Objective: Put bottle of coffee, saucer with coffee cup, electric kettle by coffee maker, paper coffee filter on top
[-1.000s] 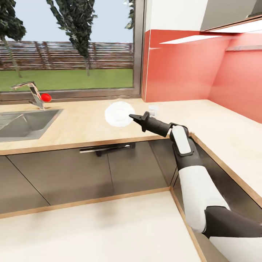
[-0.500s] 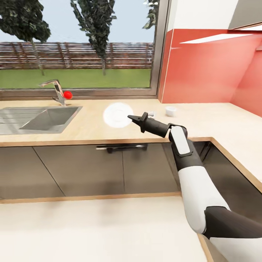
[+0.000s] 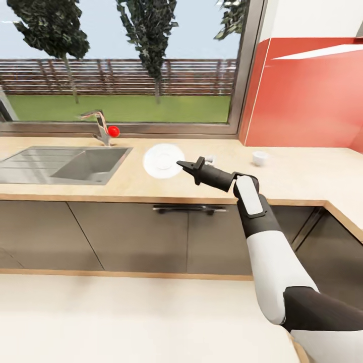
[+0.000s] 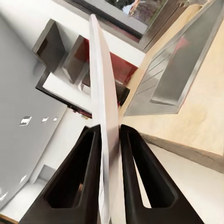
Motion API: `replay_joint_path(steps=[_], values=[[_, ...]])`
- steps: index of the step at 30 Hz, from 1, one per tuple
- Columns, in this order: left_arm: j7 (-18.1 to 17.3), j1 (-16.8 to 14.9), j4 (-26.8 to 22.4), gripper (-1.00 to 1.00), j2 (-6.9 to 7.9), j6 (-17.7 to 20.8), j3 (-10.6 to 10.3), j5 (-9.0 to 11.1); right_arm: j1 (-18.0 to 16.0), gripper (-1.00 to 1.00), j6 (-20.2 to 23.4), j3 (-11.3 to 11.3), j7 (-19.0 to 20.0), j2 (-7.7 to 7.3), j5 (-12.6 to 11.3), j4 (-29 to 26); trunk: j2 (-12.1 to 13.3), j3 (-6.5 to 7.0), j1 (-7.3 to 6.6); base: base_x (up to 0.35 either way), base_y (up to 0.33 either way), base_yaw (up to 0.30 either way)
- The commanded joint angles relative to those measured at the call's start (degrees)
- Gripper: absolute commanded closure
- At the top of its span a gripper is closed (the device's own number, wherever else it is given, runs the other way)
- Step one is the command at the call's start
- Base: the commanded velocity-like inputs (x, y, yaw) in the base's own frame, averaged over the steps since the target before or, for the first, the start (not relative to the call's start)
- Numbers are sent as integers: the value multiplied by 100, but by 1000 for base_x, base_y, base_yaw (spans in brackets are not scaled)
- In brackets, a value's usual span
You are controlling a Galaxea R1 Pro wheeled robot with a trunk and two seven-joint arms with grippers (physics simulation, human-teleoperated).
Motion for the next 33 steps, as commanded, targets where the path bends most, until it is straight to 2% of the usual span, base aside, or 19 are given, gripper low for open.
replay_joint_path(steps=[1,9,11,13,14,16,17,18,19,22,23,25,26,27,29,30,33], values=[[-7,5,-13,-100,2,23,-48,53,-3,100,38,-27,64,10,28,6,-2,-4,2,223,222,8],[4,5,-13,-100,2,20,-46,67,8,100,46,-29,64,10,32,12,-2,-4,2,185,172,58],[19,5,-17,-100,2,12,29,103,9,100,43,5,64,10,34,56,-2,-4,2,51,43,210],[60,5,-29,-100,4,3,247,175,9,100,39,74,64,10,35,87,-2,-4,2,33,28,231],[196,5,-44,-100,7,-38,623,242,9,100,35,154,64,10,36,111,-2,-4,2,19,16,247],[424,5,-70,-100,8,-132,1083,283,9,100,33,214,64,10,36,129,-2,-4,2,13,11,253],[687,5,-130,-100,9,-247,1494,308,9,100,31,256,64,10,37,140,-2,-4,2,8,6,260],[1221,5,-397,-100,10,-364,1970,334,9,100,30,305,61,10,37,152,-2,-4,2,3,3,265],[1480,5,-626,-100,11,-390,2091,344,9,100,29,319,59,10,37,155,-2,-4,2,2,2,266],[1853,5,-1078,-100,-12,-401,2199,352,9,100,29,329,57,10,37,158,-2,-4,2,1,1,267],[2263,5,-1596,-100,-31,-327,2259,356,9,100,29,331,56,10,37,164,-2,-4,2,1,0,268],[2608,5,-1958,-100,-38,-126,2285,358,9,100,29,334,56,10,40,174,-2,-4,2,0,0,269],[3041,5,-2314,-100,-46,192,2306,359,9,100,29,337,56,10,42,208,-2,-4,2,0,0,269],[3290,5,-2494,-100,-48,369,2315,359,9,100,27,338,56,10,43,234,-2,-4,2,0,0,269],[4351,5,-3315,-100,-60,1000,2345,360,9,100,24,344,50,10,45,334,-2,-4,2,0,0,269],[5267,5,-4220,-100,-228,1431,2401,362,9,100,21,345,48,10,46,394,-2,-4,2,0,0,269],[5481,5,-4289,-100,-351,1528,2421,361,9,100,20,349,47,10,46,409,-2,-4,2,2,0,270]])
